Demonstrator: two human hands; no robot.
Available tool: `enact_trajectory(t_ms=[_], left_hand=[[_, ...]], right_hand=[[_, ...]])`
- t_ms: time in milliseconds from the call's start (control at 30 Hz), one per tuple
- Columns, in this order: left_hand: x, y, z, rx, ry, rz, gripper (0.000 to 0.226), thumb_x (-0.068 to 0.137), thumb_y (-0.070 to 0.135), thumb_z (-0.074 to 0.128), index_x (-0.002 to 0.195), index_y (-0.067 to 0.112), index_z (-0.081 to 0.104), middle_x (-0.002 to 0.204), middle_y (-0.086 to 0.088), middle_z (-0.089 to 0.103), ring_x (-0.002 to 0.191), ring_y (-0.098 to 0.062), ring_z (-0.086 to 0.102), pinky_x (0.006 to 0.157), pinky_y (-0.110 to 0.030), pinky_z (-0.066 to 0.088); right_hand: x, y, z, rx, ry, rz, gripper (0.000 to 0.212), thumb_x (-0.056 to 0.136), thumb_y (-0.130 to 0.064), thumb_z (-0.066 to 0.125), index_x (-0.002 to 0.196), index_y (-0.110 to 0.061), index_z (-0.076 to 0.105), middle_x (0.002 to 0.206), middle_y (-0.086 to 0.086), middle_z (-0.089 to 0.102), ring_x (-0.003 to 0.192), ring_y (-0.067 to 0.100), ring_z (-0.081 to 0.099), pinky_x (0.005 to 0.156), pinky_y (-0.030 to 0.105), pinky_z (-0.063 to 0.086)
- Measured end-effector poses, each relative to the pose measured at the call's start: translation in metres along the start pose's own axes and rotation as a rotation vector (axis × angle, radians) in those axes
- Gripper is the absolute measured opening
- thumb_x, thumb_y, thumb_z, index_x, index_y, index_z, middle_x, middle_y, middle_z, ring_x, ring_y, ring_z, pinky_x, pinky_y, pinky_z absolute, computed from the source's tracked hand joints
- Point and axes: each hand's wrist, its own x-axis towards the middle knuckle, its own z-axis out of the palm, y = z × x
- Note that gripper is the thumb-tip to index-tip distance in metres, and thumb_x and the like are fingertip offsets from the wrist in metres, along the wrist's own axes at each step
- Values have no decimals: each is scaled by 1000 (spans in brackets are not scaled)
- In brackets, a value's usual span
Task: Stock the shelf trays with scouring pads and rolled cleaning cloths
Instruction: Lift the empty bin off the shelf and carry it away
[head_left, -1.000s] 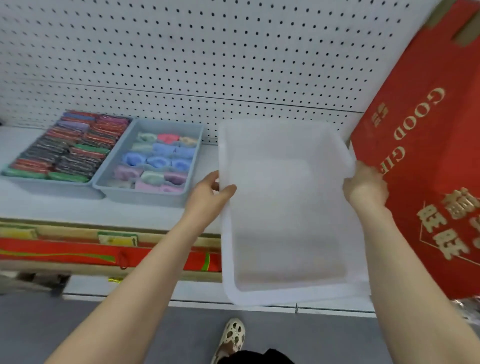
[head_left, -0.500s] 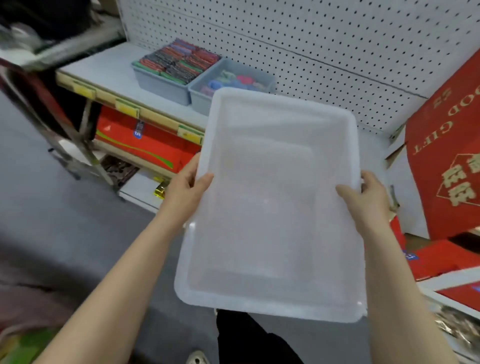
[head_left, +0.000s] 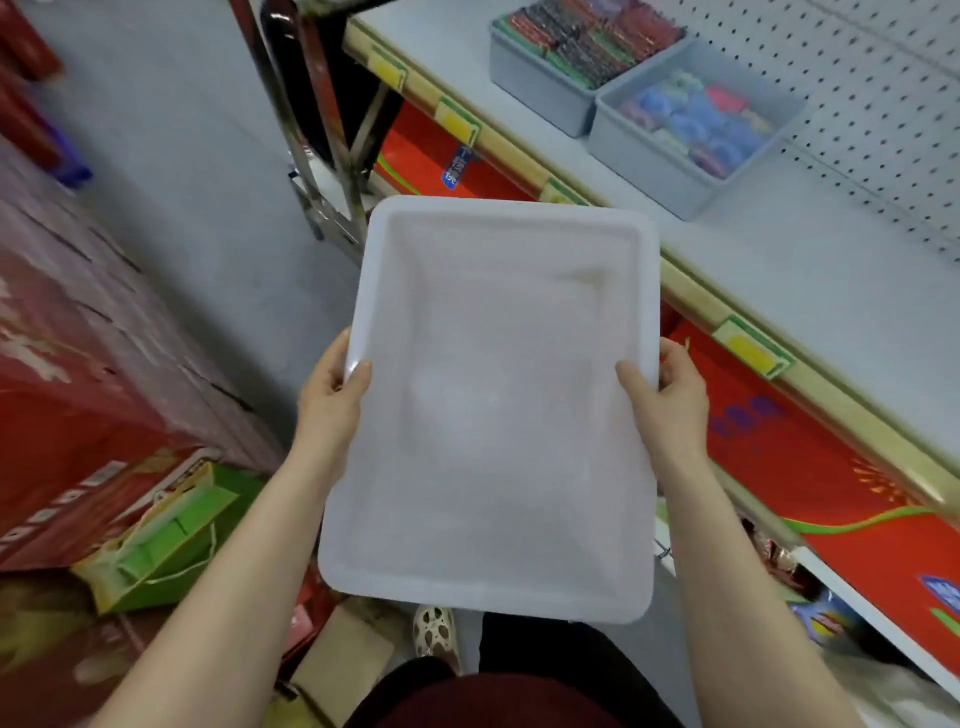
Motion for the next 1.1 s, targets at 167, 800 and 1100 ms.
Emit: enact_trajectory(t_ms=[167,800,1100], left_hand=[[33,-2,-22,-61,224,-87,34,102,18,49,133,29,57,123,5,67,113,-18,64,101,-48,48],[281,27,-197,-179,747,-118,39,100,18,52,139,24,52,137,5,57,125,-13,54,109,-42,42],[461,97,-302,-137,798,-85,41,101,15,48,141,24,49,131,10,58,119,-9,56,107,-38,43]], right_hand=[[51,-27,60,2,-189,-23,30,83,-28,66,113,-31,61,84,-11,67,74,10,62,69,33,50],[212,-228,417,-99,-586,-286,32,87,-19,63,118,-25,61,105,-6,70,90,13,64,75,20,48],[309,-356,609,-179,-663,-391,37,88,-22,64,124,-17,58,109,4,69,96,24,63,84,39,51]])
